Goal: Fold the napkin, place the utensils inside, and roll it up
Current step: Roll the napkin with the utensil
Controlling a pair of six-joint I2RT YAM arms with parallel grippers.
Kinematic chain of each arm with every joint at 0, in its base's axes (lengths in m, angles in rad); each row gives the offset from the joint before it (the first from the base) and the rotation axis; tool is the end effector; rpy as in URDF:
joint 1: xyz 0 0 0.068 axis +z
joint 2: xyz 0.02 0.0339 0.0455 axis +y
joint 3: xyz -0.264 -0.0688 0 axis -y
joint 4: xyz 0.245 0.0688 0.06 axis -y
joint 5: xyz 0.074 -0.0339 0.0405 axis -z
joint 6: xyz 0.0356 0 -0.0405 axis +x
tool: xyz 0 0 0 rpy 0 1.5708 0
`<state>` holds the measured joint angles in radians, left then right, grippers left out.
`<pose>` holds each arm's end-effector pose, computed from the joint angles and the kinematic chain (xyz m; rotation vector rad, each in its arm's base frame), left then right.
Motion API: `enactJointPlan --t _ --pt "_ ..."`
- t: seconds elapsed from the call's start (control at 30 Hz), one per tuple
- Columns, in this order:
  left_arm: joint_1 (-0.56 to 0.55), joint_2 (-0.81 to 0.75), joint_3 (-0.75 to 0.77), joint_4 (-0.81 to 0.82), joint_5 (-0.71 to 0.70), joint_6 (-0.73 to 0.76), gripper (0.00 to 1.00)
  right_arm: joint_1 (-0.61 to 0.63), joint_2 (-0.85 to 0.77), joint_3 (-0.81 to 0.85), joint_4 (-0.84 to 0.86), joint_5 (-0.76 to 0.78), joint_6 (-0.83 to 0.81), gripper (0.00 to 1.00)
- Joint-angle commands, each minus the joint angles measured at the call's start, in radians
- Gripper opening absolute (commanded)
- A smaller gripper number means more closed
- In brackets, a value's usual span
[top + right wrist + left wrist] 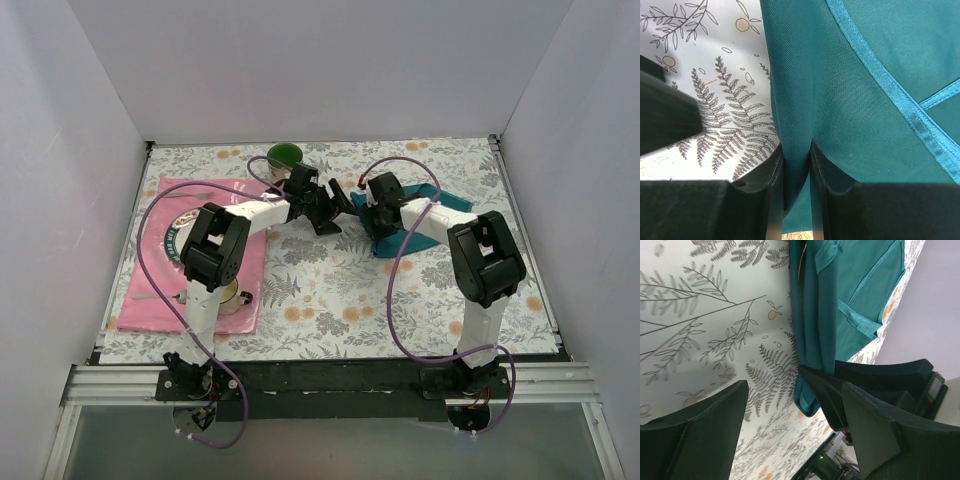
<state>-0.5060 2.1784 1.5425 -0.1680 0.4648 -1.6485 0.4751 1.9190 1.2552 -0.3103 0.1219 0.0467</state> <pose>0.4094 -0.2451 0.1568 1.2924 -2.5065 1.3121 0.3590 0.1798 0.1675 -0.4923 2.4866 0.0516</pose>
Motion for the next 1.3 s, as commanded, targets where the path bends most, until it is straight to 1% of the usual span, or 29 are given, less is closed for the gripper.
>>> enactJointPlan --t 0.0,0.17,0.27,0.47,0.6,0.67,0.77,0.83,0.87,0.93,0.97,1.07,1.1,1.17,1.2,1.27 --pt "-0.017 0.033 0.044 0.036 0.012 -0.100 0.76 -0.033 0.051 -0.057 -0.043 -0.109 -0.005 0.01" --pt "-0.022 0.083 0.103 0.030 -0.032 -0.145 0.76 -0.064 0.025 -0.071 -0.018 -0.215 0.015 0.01" --pt "-0.032 0.132 0.168 -0.022 -0.072 -0.152 0.76 -0.075 0.015 -0.068 -0.018 -0.249 0.021 0.01" --pt "-0.052 0.185 0.191 -0.054 -0.156 -0.198 0.76 -0.089 0.005 -0.069 -0.015 -0.280 0.027 0.01" --pt "-0.068 0.224 0.228 -0.044 -0.160 -0.226 0.75 -0.092 -0.003 -0.076 -0.009 -0.289 0.030 0.01" --pt "-0.084 0.242 0.251 -0.047 -0.179 -0.229 0.73 -0.093 -0.006 -0.082 -0.003 -0.303 0.036 0.01" --pt "-0.101 0.248 0.246 -0.048 -0.212 -0.249 0.70 -0.093 -0.006 -0.079 -0.001 -0.311 0.038 0.01" --pt "-0.108 0.247 0.225 -0.048 -0.248 -0.258 0.65 -0.096 -0.006 -0.077 -0.001 -0.315 0.038 0.01" --pt "-0.109 0.239 0.209 -0.045 -0.265 -0.263 0.59 -0.096 -0.006 -0.077 -0.001 -0.317 0.038 0.01" --pt "-0.114 0.209 0.147 -0.015 -0.319 -0.266 0.55 -0.095 -0.006 -0.077 -0.001 -0.312 0.038 0.01" --pt "-0.114 0.199 0.128 0.005 -0.333 -0.258 0.49 -0.095 -0.005 -0.079 -0.003 -0.309 0.036 0.01" --pt "-0.114 0.176 0.094 0.038 -0.370 -0.240 0.35 -0.095 -0.008 -0.088 -0.001 -0.294 0.025 0.01" --pt "-0.115 0.175 0.090 0.048 -0.374 -0.225 0.26 -0.095 -0.011 -0.092 0.002 -0.288 0.018 0.01" --pt "-0.115 0.166 0.076 0.054 -0.379 -0.224 0.17 -0.093 -0.017 -0.103 0.002 -0.260 0.010 0.01" --pt "-0.117 0.164 0.071 0.064 -0.374 -0.229 0.07 -0.092 -0.018 -0.106 -0.001 -0.251 0.004 0.01" --pt "-0.115 0.155 0.067 0.064 -0.370 -0.229 0.02 -0.086 -0.025 -0.102 -0.010 -0.214 -0.014 0.01"
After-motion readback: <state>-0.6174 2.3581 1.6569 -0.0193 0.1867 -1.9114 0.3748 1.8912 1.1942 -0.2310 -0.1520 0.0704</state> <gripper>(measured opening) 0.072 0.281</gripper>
